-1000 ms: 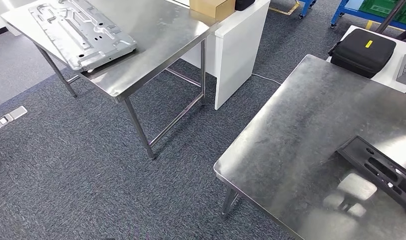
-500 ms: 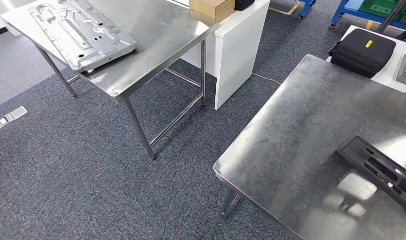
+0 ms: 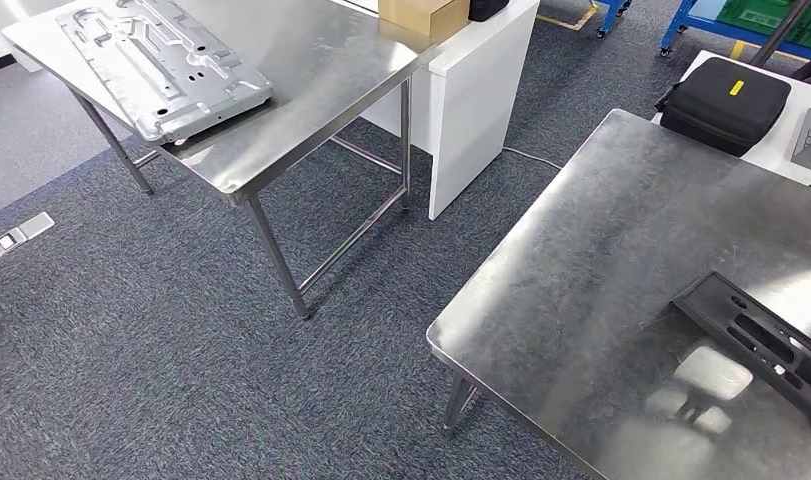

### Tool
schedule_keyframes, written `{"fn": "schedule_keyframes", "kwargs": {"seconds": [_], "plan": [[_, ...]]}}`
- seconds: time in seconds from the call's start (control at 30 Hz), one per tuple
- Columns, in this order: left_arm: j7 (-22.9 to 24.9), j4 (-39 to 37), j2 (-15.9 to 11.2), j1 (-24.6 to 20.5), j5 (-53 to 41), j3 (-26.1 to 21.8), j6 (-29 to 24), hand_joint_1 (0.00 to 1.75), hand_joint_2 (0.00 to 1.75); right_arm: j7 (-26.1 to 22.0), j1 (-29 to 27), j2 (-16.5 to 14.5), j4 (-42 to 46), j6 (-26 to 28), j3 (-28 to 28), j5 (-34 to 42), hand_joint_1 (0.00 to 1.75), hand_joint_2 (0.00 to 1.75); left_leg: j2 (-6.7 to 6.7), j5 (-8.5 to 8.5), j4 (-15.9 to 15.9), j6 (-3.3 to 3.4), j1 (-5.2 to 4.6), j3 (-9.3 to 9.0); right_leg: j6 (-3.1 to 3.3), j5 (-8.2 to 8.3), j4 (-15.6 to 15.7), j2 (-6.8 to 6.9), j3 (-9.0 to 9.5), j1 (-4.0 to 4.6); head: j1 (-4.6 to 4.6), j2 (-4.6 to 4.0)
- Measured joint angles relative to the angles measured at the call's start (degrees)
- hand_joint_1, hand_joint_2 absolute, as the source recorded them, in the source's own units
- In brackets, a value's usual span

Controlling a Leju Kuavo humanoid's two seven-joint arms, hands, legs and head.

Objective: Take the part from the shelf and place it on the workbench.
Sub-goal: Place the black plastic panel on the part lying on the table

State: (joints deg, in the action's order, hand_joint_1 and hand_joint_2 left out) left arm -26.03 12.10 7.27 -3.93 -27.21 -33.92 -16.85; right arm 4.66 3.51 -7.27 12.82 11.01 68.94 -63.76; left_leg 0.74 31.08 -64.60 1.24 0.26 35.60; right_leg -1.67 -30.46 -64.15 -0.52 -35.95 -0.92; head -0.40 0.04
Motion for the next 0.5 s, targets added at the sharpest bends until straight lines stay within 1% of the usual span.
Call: {"fn": "schedule_keyframes", "kwargs": {"seconds": [0.17,0.23,0.3,0.37,0.4,0.43,0.5], "plan": [[0.14,0.0,-0.4,0.0,-0.07,-0.02,0.71,0.0,0.0,0.88,0.02,-0.39,-0.15,0.56,0.0,-0.02,0.0,0.0,-0.05,0.03,-0.11,0.13,-0.11,0.02,-0.17,0.12,0.11,0.0,0.11,-0.41,-0.02,0.0],[0.14,-0.01,-0.56,0.0,-0.09,-0.02,0.71,0.0,0.0,0.96,0.02,-0.52,-0.17,0.59,0.0,-0.06,0.0,0.0,-0.07,0.02,-0.12,0.3,-0.19,0.02,-0.34,0.22,0.21,0.01,0.18,-0.63,-0.02,0.0],[0.08,-0.01,-0.69,0.0,-0.03,-0.03,0.75,0.0,0.0,1.1,0.03,-0.62,-0.19,0.59,0.0,-0.18,0.0,0.0,-0.07,-0.16,0.07,0.66,-0.27,-0.01,-0.75,0.49,0.62,0.01,0.37,-0.79,-0.04,0.0],[-0.13,-0.01,-0.71,-0.02,0.1,-0.03,0.82,0.0,0.0,1.35,0.03,-0.61,-0.19,0.59,0.0,-0.37,0.0,0.0,0.02,-1.08,1.48,1.27,-0.06,-0.61,-1.27,0.7,1.17,0.07,0.62,-0.5,0.0,0.0],[-0.23,-0.02,-0.68,-0.03,0.17,-0.04,0.86,0.0,0.0,1.45,0.03,-0.53,-0.19,0.6,0.0,-0.45,0.0,0.0,0.11,-1.75,2.52,1.71,0.12,-1.04,-1.28,0.22,0.73,0.12,0.45,-0.35,0.09,0.0],[-0.28,-0.01,-0.63,-0.03,0.19,-0.04,0.87,0.0,0.0,1.49,0.04,-0.43,-0.19,0.6,0.0,-0.48,0.0,0.0,0.2,-2.39,3.47,2.02,0.29,-1.41,-1.06,-0.82,-0.74,0.17,-0.18,-0.23,0.22,0.0],[-0.31,-0.01,-0.57,-0.02,0.15,-0.04,0.9,0.0,0.0,1.5,0.04,-0.25,-0.19,0.62,0.0,-0.47,0.0,0.0,0.29,-3.05,4.3,2.36,0.41,-1.51,-0.53,-3.84,-6.3,0.23,-2.55,-0.38,0.47,0.0]]}}
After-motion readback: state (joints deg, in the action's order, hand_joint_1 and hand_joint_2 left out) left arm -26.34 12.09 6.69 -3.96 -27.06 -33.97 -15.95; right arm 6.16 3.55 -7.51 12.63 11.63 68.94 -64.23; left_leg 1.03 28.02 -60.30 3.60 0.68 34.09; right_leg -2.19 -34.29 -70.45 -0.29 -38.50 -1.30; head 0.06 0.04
